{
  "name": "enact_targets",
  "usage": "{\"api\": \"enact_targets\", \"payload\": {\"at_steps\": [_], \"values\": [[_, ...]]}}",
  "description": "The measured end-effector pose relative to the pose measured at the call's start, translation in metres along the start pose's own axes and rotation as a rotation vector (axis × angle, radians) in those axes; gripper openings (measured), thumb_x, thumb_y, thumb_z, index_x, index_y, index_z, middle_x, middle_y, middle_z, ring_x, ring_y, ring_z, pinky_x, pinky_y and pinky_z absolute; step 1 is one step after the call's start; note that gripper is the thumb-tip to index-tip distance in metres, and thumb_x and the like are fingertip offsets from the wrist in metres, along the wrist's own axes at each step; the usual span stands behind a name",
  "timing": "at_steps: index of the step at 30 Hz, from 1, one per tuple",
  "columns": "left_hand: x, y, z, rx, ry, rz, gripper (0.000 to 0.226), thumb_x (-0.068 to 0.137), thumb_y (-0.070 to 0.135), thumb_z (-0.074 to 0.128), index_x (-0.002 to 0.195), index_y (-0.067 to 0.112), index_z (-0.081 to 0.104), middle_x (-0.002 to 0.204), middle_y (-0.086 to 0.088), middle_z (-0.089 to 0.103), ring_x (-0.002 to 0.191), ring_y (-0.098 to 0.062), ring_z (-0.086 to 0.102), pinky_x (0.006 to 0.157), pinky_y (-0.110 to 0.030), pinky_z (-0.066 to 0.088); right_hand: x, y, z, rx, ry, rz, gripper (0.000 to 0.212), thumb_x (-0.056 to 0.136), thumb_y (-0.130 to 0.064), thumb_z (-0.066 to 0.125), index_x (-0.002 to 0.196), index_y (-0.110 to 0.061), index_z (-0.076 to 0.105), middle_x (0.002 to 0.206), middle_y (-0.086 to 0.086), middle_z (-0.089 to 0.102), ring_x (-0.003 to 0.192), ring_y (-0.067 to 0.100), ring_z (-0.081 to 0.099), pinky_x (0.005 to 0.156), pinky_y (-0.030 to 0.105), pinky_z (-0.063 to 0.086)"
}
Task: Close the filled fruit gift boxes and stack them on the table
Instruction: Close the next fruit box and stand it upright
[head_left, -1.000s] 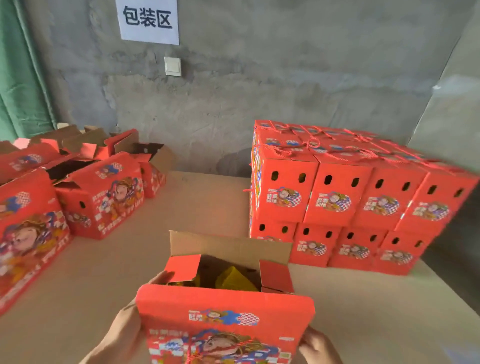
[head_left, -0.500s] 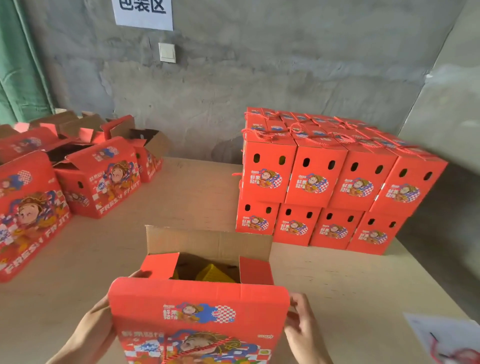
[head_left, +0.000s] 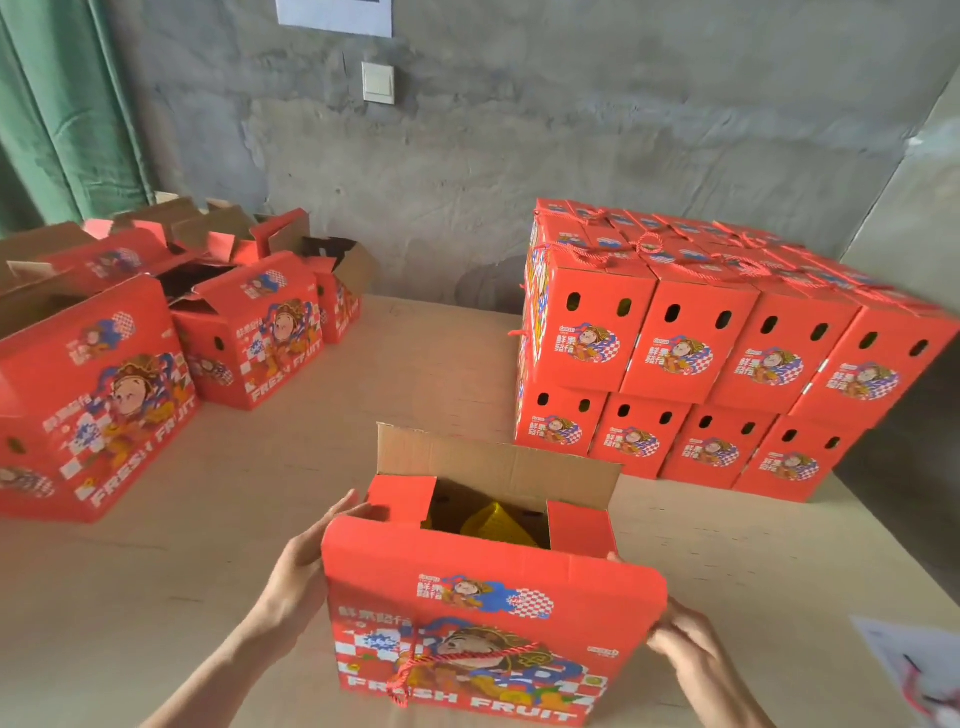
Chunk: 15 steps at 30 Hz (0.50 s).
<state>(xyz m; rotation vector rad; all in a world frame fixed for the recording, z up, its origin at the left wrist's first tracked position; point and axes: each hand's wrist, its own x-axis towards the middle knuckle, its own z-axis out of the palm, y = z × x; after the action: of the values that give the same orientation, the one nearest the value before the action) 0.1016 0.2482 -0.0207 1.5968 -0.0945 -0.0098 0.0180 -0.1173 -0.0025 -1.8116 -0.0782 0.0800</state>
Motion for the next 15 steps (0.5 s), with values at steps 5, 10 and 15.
{"api": "enact_targets", "payload": {"at_steps": [5, 10, 15], "values": [[-0.008, 0.008, 0.011, -0.011, 0.08, -0.05, 0.053, 0.086, 0.065, 0.03, 0.088, 0.039, 0.076, 0.094, 0.01, 0.074, 0.086, 0.001, 0.068, 0.066, -0.012, 0.05, -0.01, -0.022, -0.011, 0.011, -0.238, 0.094, 0.055, 0.085, -0.01, 0.048, 0.139, -0.017, 0.038, 0.135, -0.007, 0.056, 0.126, 0.01, 0.051, 0.095, 0.015, 0.042], [-0.012, 0.011, 0.02, -0.076, 0.178, -0.177, 0.06, 0.083, 0.074, 0.016, 0.068, 0.053, 0.07, 0.069, 0.025, 0.069, 0.061, 0.014, 0.061, 0.064, -0.017, 0.041, -0.001, -0.03, 0.007, -0.011, 0.1, 0.076, 0.046, 0.086, -0.056, 0.044, 0.118, -0.028, 0.062, 0.119, -0.013, 0.066, 0.113, -0.002, 0.057, 0.092, 0.011, 0.043], [-0.018, 0.016, 0.016, 0.046, 0.071, 0.013, 0.044, 0.09, 0.066, 0.022, 0.123, 0.053, 0.049, 0.121, 0.039, 0.051, 0.117, 0.02, 0.042, 0.094, -0.007, 0.032, 0.019, -0.028, 0.031, -0.354, 0.446, -0.019, 0.033, 0.099, -0.033, 0.036, 0.127, -0.051, 0.041, 0.098, -0.009, 0.064, 0.072, 0.01, 0.06, 0.074, 0.039, 0.047]]}}
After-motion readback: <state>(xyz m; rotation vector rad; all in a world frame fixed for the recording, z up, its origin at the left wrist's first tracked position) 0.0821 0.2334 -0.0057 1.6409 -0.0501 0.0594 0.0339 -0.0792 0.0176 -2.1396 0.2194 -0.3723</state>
